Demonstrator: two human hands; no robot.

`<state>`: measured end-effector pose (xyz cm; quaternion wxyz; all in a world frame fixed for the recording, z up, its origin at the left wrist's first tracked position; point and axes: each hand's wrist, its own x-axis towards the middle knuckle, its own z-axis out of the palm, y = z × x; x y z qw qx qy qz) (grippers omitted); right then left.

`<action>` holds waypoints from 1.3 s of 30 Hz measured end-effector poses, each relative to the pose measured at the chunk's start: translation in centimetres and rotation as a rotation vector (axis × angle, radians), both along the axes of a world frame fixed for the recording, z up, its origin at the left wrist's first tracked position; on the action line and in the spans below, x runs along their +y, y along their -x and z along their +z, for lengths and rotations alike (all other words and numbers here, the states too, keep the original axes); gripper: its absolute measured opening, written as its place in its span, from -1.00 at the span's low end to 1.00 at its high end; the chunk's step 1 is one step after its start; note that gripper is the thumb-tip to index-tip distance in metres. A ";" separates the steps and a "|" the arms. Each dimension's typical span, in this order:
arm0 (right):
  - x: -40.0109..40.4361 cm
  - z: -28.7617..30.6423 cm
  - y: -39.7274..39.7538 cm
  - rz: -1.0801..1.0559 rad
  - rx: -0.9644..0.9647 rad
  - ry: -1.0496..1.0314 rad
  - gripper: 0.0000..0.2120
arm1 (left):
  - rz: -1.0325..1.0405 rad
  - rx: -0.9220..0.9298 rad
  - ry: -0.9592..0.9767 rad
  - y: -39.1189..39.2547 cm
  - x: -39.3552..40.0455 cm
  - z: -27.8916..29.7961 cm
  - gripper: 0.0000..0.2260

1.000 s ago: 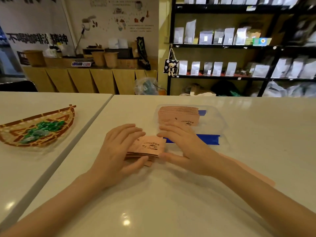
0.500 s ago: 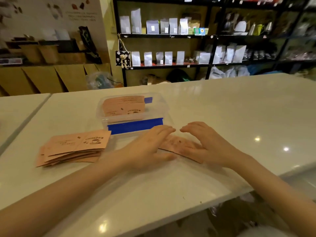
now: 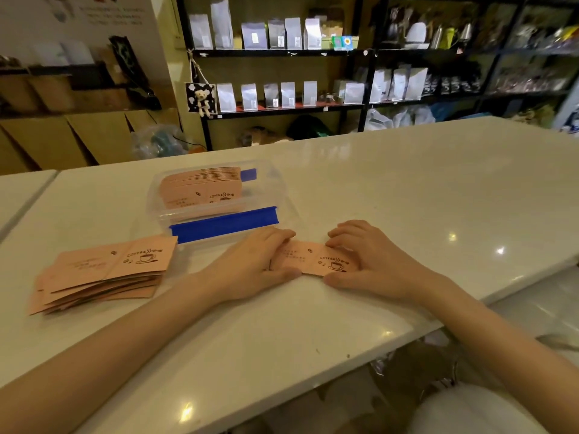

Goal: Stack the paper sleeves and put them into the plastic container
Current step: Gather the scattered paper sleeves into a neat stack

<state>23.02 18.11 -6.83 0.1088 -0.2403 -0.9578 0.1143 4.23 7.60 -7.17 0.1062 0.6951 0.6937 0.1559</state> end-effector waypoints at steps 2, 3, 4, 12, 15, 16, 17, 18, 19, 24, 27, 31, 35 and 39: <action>0.1 0.1 0.0 0.017 0.046 0.018 -0.42 | 0.019 -0.011 -0.002 0.0 -0.4 0.4 -0.38; 0.1 0.2 0.1 0.024 0.074 0.039 -0.42 | 0.029 -0.012 -0.013 0.1 -0.6 0.6 -0.37; 0.0 0.4 0.3 0.034 0.102 0.064 -0.42 | 0.042 -0.013 -0.032 0.1 -0.9 0.9 -0.37; -1.3 3.8 4.0 0.191 0.285 0.113 -0.45 | 0.146 -0.049 -0.330 2.9 -5.0 4.4 -0.33; -2.3 5.1 6.6 0.269 0.320 0.096 -0.45 | 0.189 -0.059 -0.425 4.4 -7.3 5.8 -0.35; -2.7 5.4 7.7 0.296 0.322 0.093 -0.46 | 0.219 -0.052 -0.457 5.1 -8.1 6.0 -0.37; -3.1 5.6 8.7 0.325 0.326 0.085 -0.46 | 0.256 -0.043 -0.478 5.8 -8.8 6.2 -0.37; -3.4 5.7 9.8 0.353 0.328 0.068 -0.45 | 0.296 -0.034 -0.489 6.6 -9.6 6.3 -0.37; -3.8 5.8 10.9 0.375 0.329 0.047 -0.44 | 0.338 -0.027 -0.491 7.4 -10.4 6.3 -0.36; -6.3 5.8 16.0 0.462 0.260 -0.036 -0.35 | 0.486 -0.017 -0.468 10.3 -14.3 6.1 -0.35; -7.8 5.6 18.0 0.497 0.179 -0.054 -0.36 | 0.550 0.004 -0.420 11.7 -16.3 5.3 -0.34; -9.2 4.6 20.1 0.508 0.053 -0.091 -0.38 | 0.592 -0.031 -0.357 13.3 -17.8 4.2 -0.32; -9.4 3.8 20.7 0.520 -0.030 -0.088 -0.38 | 0.587 -0.084 -0.325 14.0 -18.0 3.3 -0.33; -9.2 3.5 21.0 0.548 -0.093 -0.112 -0.37 | 0.571 -0.109 -0.257 14.5 -17.7 2.7 -0.37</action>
